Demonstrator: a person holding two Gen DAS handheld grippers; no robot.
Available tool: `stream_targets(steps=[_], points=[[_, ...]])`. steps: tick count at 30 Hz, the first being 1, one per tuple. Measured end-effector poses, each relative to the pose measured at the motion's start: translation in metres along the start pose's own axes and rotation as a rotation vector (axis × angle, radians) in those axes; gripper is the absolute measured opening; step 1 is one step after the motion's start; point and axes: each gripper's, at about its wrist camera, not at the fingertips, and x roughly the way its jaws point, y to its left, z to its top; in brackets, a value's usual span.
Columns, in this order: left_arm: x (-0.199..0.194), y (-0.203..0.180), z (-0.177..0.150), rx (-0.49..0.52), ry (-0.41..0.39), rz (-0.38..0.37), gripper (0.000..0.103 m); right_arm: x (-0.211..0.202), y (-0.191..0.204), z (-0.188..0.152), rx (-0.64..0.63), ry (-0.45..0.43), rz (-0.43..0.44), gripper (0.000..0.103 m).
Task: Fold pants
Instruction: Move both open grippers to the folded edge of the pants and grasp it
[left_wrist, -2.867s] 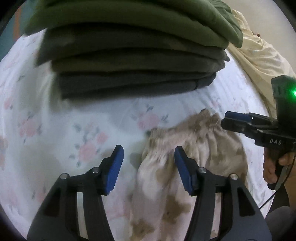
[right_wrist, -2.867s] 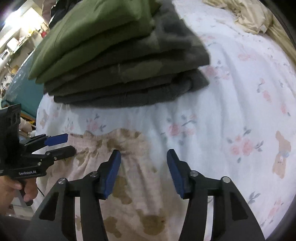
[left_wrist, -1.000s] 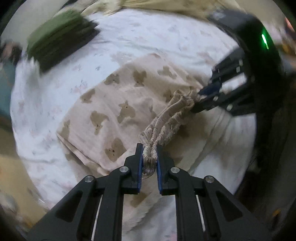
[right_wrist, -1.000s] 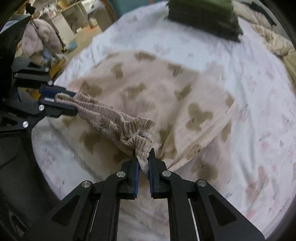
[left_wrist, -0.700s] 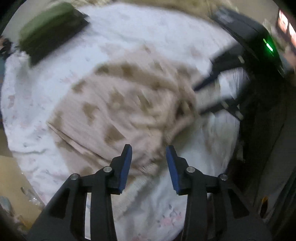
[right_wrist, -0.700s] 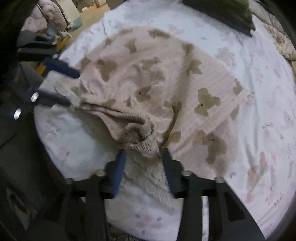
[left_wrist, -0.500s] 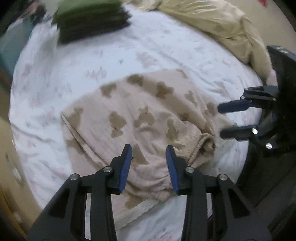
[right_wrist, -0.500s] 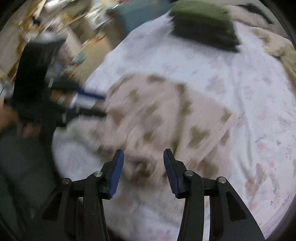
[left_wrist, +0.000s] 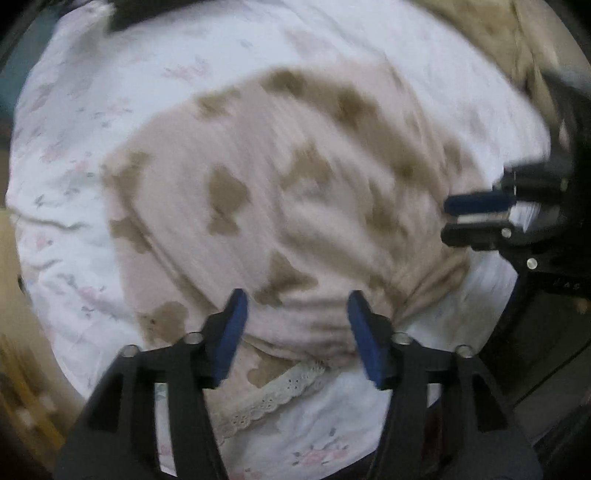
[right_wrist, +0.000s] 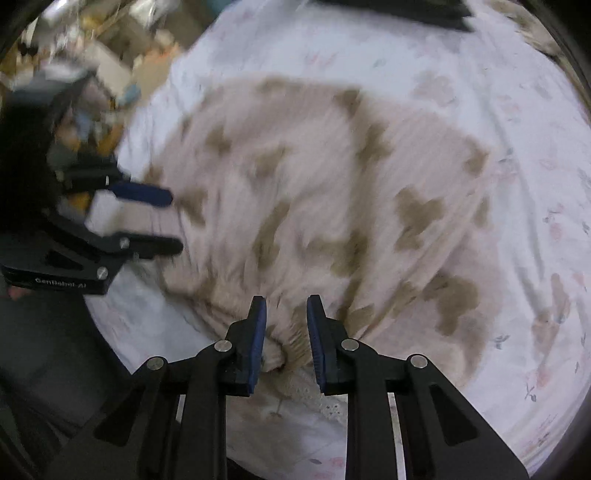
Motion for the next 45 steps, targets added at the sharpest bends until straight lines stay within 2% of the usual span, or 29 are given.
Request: stream_targets(steps=[4, 6, 8, 12, 14, 15, 16, 19, 22, 24, 26, 28, 29, 30, 32, 34, 38, 41, 44, 45], points=[[-0.023, 0.020, 0.002, -0.148, -0.149, -0.033, 0.058, -0.023, -0.018, 0.008, 0.102, -0.129, -0.017, 0.027], [-0.024, 0.020, 0.010, -0.153, -0.205, 0.000, 0.058, -0.025, -0.024, 0.017, 0.123, -0.162, -0.031, 0.027], [-0.016, 0.018, 0.015, -0.139, -0.210, 0.035, 0.058, -0.021, -0.025, 0.026, 0.140, -0.170, -0.055, 0.027], [0.021, 0.023, 0.025, -0.162, -0.112, 0.059, 0.058, 0.002, -0.034, 0.037, 0.160, -0.098, -0.100, 0.027], [0.039, 0.029, 0.026, -0.167, -0.024, 0.115, 0.058, 0.020, -0.040, 0.036, 0.190, -0.044, -0.148, 0.025], [0.051, 0.034, 0.023, -0.168, 0.041, 0.161, 0.058, 0.027, -0.047, 0.034, 0.205, -0.013, -0.195, 0.025], [0.056, 0.038, 0.019, -0.172, 0.073, 0.178, 0.061, 0.030, -0.053, 0.030, 0.218, 0.012, -0.239, 0.025], [0.047, 0.052, 0.013, -0.238, 0.069, 0.158, 0.064, 0.031, -0.074, 0.019, 0.303, 0.075, -0.320, 0.025], [0.019, 0.060, 0.011, -0.277, -0.024, 0.133, 0.062, 0.006, -0.093, 0.008, 0.442, 0.018, -0.224, 0.026], [-0.006, 0.069, 0.014, -0.310, -0.135, 0.132, 0.062, -0.011, -0.098, 0.007, 0.480, -0.044, -0.196, 0.028], [-0.024, 0.079, 0.017, -0.350, -0.223, 0.172, 0.062, -0.029, -0.107, 0.008, 0.533, -0.119, -0.172, 0.028], [-0.031, 0.090, 0.022, -0.393, -0.269, 0.191, 0.062, -0.044, -0.120, 0.013, 0.587, -0.194, -0.148, 0.030], [-0.031, 0.094, 0.024, -0.408, -0.277, 0.192, 0.062, -0.051, -0.129, 0.017, 0.619, -0.229, -0.123, 0.034], [-0.026, 0.101, 0.031, -0.425, -0.271, 0.181, 0.062, -0.053, -0.137, 0.022, 0.638, -0.247, -0.099, 0.043], [-0.020, 0.111, 0.040, -0.430, -0.251, 0.159, 0.062, -0.056, -0.150, 0.032, 0.659, -0.265, -0.029, 0.052], [-0.008, 0.120, 0.052, -0.441, -0.223, 0.141, 0.062, -0.052, -0.158, 0.039, 0.636, -0.251, -0.021, 0.052], [0.010, 0.144, 0.064, -0.515, -0.191, 0.128, 0.062, -0.031, -0.161, 0.056, 0.550, -0.197, -0.085, 0.052], [0.024, 0.163, 0.065, -0.561, -0.182, 0.132, 0.062, -0.010, -0.163, 0.064, 0.528, -0.156, -0.061, 0.051], [0.041, 0.172, 0.066, -0.586, -0.147, 0.094, 0.058, 0.008, -0.164, 0.073, 0.508, -0.134, -0.072, 0.051], [0.042, 0.171, 0.066, -0.567, -0.163, 0.104, 0.055, 0.013, -0.165, 0.076, 0.503, -0.125, -0.076, 0.051]])
